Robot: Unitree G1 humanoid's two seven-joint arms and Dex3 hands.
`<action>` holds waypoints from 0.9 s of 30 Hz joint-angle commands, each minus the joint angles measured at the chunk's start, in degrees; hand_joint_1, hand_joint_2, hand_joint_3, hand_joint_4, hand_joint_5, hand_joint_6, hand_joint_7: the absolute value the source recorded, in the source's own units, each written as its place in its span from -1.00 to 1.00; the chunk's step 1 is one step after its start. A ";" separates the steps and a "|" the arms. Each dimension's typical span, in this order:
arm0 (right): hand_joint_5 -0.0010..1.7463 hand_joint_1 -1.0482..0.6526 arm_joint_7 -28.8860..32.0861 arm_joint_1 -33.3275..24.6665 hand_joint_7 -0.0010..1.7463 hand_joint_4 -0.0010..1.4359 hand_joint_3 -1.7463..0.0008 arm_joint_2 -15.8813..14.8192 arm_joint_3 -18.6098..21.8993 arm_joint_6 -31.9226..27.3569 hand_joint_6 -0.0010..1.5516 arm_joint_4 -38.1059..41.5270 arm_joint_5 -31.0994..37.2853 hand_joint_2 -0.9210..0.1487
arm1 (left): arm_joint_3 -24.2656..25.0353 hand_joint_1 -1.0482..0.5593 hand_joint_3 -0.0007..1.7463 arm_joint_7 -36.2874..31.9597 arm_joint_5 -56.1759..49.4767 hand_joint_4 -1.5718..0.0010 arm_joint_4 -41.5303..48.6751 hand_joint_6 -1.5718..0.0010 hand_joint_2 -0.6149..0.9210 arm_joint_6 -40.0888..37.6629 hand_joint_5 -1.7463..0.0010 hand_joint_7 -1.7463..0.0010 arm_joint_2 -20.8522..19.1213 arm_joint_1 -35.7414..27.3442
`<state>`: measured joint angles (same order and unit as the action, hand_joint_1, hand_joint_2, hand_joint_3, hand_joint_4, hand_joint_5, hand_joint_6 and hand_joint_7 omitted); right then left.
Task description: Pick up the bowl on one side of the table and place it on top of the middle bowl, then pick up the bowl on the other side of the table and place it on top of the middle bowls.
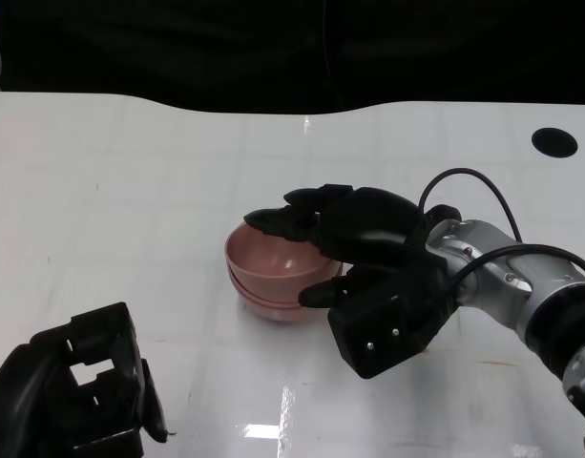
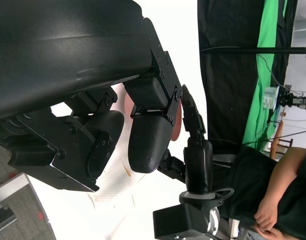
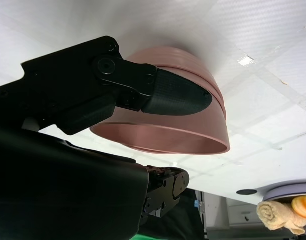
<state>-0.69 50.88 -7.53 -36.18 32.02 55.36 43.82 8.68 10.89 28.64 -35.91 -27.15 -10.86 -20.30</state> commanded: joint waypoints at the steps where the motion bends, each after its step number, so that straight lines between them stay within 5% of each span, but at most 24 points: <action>1: -1.00 -1.00 0.30 -1.09 -1.00 -1.00 0.03 -3.33 1.69 1.13 -1.00 -2.78 -1.41 -1.00 | 0.45 0.92 0.55 0.25 -0.39 -0.54 0.22 -0.22 1.00 0.39 -1.00 -1.00 -0.61 0.19; 18: -1.00 -0.95 -2.24 -15.18 -1.00 -1.00 0.43 -16.27 13.96 7.92 -1.00 -15.73 -13.92 -1.00 | 1.07 0.93 0.59 0.58 0.38 -0.50 0.92 -0.17 1.00 -0.06 -1.00 -1.00 -0.85 0.86; 21: -1.00 -0.74 -1.15 -20.57 -1.00 -1.00 0.68 -14.63 18.79 11.28 -0.99 -16.17 -21.35 -1.00 | 1.26 0.93 0.59 0.43 0.31 -0.50 1.26 -0.17 1.00 -0.22 -1.00 -1.00 -0.99 1.22; 23: -0.89 -0.38 1.15 -24.00 -0.93 -0.65 0.85 -11.69 21.95 12.27 -0.72 -16.84 -25.63 -1.00 | 1.31 0.95 0.59 0.46 0.20 -0.51 1.52 -0.17 1.00 -0.03 -1.00 -1.00 -0.98 1.29; 26: -0.85 -0.24 0.86 -27.64 -0.90 -0.48 0.90 -8.11 24.64 9.26 -0.61 -19.97 -31.01 -1.00 | 1.34 0.95 0.59 0.24 0.17 -0.51 1.42 -0.17 1.00 -0.18 -1.00 -1.00 -0.96 1.29; 27: -0.79 -0.14 -0.23 -29.72 -0.87 -0.12 0.84 -6.05 25.83 6.33 -0.38 -22.48 -34.75 -1.00 | 1.37 0.95 0.59 0.09 0.19 -0.51 1.30 -0.17 1.00 -0.34 -1.00 -1.00 -0.95 1.28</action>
<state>-0.30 23.24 -16.03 -12.19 40.86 35.78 13.36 9.47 10.94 29.15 -34.76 -27.40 -11.16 -18.94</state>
